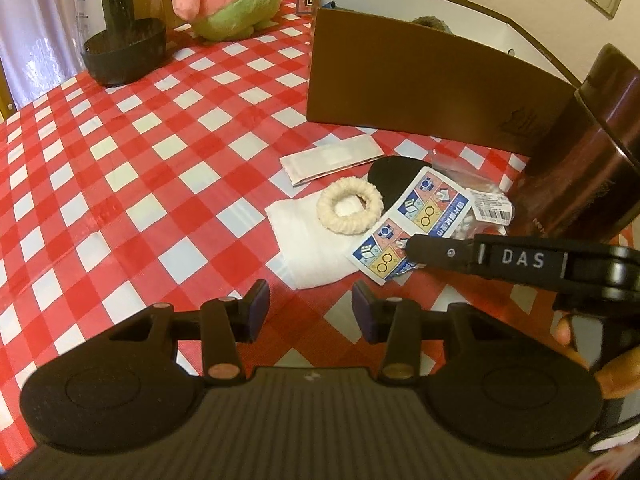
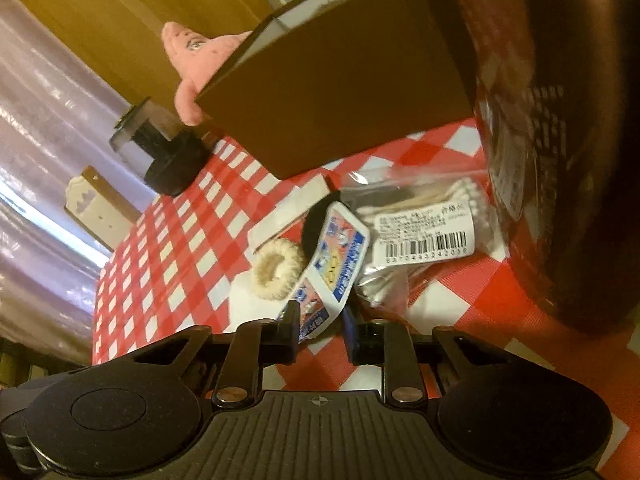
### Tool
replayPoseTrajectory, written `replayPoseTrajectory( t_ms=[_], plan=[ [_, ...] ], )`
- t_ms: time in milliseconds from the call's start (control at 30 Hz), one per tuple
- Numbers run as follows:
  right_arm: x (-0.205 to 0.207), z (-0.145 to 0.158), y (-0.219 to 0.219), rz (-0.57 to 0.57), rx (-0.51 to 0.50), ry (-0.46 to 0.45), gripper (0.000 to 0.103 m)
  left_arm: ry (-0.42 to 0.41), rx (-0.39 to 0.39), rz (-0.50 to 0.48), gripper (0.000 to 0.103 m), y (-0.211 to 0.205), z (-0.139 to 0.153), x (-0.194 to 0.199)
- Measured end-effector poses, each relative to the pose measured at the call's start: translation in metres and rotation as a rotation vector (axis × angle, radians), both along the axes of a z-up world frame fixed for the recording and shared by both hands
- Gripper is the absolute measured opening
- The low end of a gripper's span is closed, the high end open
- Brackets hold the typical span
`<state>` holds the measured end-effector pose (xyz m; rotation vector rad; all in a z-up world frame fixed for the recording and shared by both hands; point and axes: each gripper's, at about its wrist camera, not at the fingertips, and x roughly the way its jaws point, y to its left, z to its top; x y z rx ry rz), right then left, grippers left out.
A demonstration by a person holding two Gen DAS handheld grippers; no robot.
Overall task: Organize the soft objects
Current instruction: 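Grasp the blue printed sticker card with the right tool, then grasp the cream fuzzy ring with the left tool while the right tool holds the card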
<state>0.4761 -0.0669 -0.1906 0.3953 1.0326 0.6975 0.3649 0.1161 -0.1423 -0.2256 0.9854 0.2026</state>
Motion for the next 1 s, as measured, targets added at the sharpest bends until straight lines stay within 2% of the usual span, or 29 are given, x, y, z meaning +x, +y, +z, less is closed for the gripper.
replayPoseTrajectory(
  t_ms=[100, 167, 300, 500, 667, 767, 900, 1000],
  plan=[
    [0.004, -0.005, -0.001, -0.021, 0.035, 0.025, 0.011, 0.002, -0.001, 0.001, 0.041, 0.001, -0.001, 0.0],
    [0.007, -0.005, -0.002, -0.026, 0.059, 0.034, 0.001, 0.005, -0.003, 0.001, 0.041, 0.002, -0.001, 0.001],
    [0.005, 0.007, -0.004, 0.0, 0.059, -0.039, 0.0, 0.009, -0.002, 0.003, 0.04, 0.004, -0.003, 0.001],
    [-0.006, 0.041, -0.001, 0.086, -0.027, -0.204, 0.0, -0.01, 0.003, -0.003, 0.04, 0.005, 0.003, 0.0],
    [-0.013, 0.06, 0.002, 0.09, -0.117, -0.329, 0.0, -0.036, 0.015, -0.028, 0.04, 0.002, 0.008, 0.006],
    [-0.012, 0.059, 0.008, 0.113, -0.158, -0.337, 0.0, -0.045, 0.026, -0.046, 0.04, -0.001, 0.008, 0.015],
    [-0.011, 0.05, 0.008, 0.135, -0.205, -0.286, 0.0, -0.036, 0.054, -0.069, 0.04, -0.005, 0.006, 0.024],
    [-0.017, 0.044, 0.003, 0.198, -0.245, -0.283, 0.001, -0.039, 0.04, -0.074, 0.041, -0.004, 0.008, 0.019]
  ],
)
